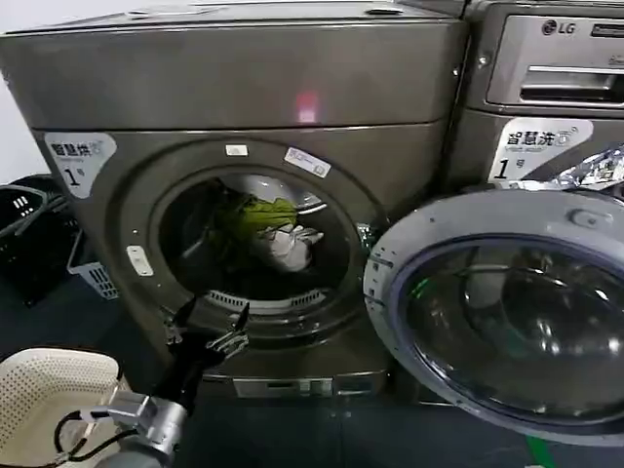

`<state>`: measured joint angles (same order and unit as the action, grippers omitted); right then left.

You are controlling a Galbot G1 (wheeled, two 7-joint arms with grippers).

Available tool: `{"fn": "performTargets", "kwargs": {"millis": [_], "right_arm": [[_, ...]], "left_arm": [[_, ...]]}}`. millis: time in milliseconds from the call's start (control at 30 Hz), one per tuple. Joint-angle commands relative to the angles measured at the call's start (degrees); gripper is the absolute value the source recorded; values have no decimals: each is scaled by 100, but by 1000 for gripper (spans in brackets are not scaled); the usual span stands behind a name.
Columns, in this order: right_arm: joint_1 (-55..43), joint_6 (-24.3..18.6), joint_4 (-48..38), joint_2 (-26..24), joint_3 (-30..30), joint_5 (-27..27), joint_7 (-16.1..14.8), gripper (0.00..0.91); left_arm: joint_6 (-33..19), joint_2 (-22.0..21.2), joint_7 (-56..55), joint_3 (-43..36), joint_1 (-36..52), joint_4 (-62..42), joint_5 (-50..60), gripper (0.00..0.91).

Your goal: Grasp the clothes from the dryer.

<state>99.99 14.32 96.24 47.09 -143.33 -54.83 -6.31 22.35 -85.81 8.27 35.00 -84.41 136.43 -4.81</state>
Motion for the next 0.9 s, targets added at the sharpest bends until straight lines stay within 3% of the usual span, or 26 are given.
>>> {"fn": "performTargets", "kwargs": {"millis": [33, 900], "right_arm": [[13, -2, -17, -2, -34, -4, -6, 907], [94, 96, 11, 53, -160, -4, 15, 907]], "left_arm": [[-7, -10, -78, -24, 6, -20, 26, 907], [-48, -14, -236, -165, 145, -125, 40, 907]]}}
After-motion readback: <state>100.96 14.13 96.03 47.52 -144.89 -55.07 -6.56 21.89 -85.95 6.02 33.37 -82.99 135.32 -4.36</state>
